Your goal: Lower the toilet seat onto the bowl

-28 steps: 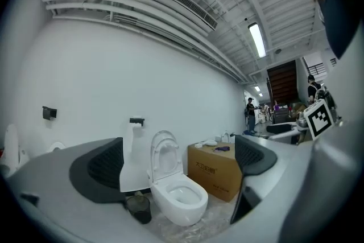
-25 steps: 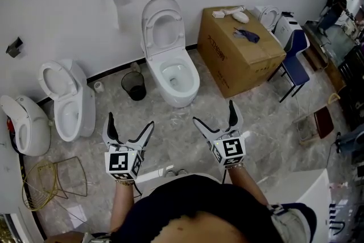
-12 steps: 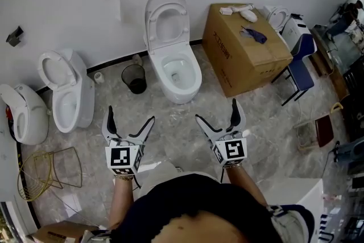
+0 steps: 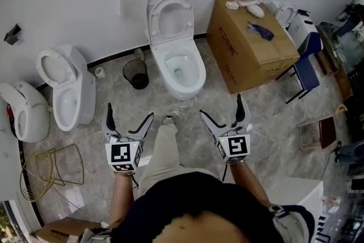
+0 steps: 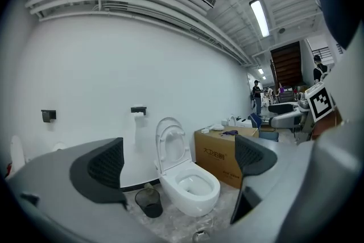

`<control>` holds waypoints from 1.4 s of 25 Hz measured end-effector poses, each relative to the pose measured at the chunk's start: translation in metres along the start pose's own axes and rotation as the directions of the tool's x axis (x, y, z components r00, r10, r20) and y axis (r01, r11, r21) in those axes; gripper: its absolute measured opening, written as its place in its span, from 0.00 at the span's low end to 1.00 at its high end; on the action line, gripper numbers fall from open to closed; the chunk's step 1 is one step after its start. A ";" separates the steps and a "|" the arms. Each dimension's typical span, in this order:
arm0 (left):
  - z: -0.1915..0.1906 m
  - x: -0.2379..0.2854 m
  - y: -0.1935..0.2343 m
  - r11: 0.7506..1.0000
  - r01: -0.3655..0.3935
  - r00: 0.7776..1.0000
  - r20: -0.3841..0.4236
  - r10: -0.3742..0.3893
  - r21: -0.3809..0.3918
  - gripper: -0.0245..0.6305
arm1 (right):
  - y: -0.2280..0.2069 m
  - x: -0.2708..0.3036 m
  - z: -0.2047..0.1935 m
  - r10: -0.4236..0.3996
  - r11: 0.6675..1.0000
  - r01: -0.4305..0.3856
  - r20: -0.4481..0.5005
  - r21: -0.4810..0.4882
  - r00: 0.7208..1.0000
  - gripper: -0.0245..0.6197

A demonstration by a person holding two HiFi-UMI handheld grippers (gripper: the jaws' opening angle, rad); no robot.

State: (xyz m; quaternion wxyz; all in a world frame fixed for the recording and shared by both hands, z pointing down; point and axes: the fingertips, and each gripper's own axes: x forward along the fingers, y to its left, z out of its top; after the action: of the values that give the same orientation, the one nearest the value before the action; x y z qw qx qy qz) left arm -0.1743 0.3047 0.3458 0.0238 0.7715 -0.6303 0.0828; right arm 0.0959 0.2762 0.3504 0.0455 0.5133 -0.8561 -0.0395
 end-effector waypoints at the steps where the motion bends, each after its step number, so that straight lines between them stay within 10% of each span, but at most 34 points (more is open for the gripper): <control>1: 0.000 0.009 0.004 1.000 -0.003 1.000 0.002 0.003 0.004 0.92 | -0.002 0.008 -0.001 0.008 1.000 -0.008 0.002 -0.013 1.000 0.94; 18: 0.024 0.209 0.066 0.991 0.107 0.994 0.012 -0.108 0.075 0.92 | -0.085 0.196 -0.023 -0.015 0.996 0.021 -0.076 0.083 0.997 0.94; 35: 0.009 0.391 0.097 0.967 0.244 0.968 -0.038 -0.246 -0.069 0.92 | -0.143 0.384 -0.059 0.043 0.984 -0.022 -0.116 0.176 0.992 0.94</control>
State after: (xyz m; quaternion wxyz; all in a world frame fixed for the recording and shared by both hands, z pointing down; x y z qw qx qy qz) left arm -0.1932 -0.0950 0.3920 0.0730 0.8402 -0.5318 0.0770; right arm 0.0475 -0.1314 0.4068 0.0523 0.5026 -0.8603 0.0674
